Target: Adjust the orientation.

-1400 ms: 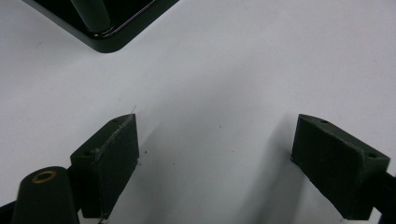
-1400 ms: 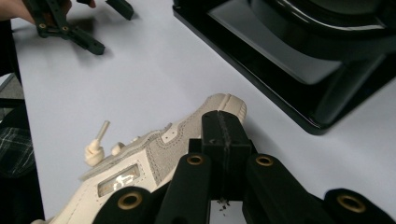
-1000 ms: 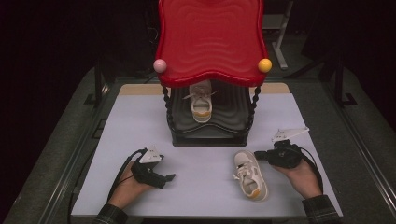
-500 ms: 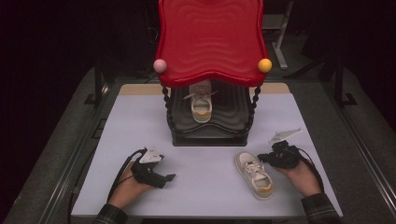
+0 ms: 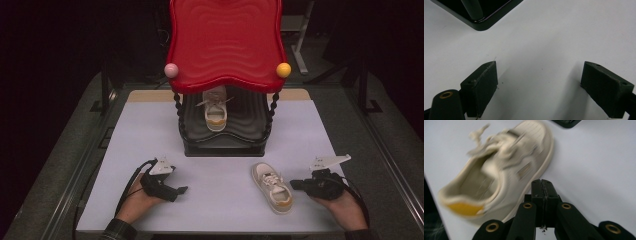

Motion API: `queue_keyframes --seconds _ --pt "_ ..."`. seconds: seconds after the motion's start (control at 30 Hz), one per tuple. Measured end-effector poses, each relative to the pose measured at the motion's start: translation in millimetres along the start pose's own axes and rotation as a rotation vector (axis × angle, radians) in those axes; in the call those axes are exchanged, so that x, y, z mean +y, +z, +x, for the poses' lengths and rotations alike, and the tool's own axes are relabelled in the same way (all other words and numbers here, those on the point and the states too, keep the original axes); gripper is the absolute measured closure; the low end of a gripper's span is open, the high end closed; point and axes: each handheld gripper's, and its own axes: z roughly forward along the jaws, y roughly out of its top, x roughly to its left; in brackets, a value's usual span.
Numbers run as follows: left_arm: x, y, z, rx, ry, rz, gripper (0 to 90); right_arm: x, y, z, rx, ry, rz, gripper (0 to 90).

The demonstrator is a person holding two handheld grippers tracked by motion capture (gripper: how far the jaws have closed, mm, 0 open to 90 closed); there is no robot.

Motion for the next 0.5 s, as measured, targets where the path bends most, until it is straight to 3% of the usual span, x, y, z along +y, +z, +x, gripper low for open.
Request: queue_keyframes --seconds 0.13,0.5 --pt "0.0 -0.1 0.1 0.001 0.003 0.002 13.1 -5.8 1.9 11.4 0.029 -0.023 0.021 89.2" --pt "0.1 -0.1 0.2 0.000 0.002 0.002 13.1 -1.9 11.0 20.4 0.064 -0.057 0.039 89.4"
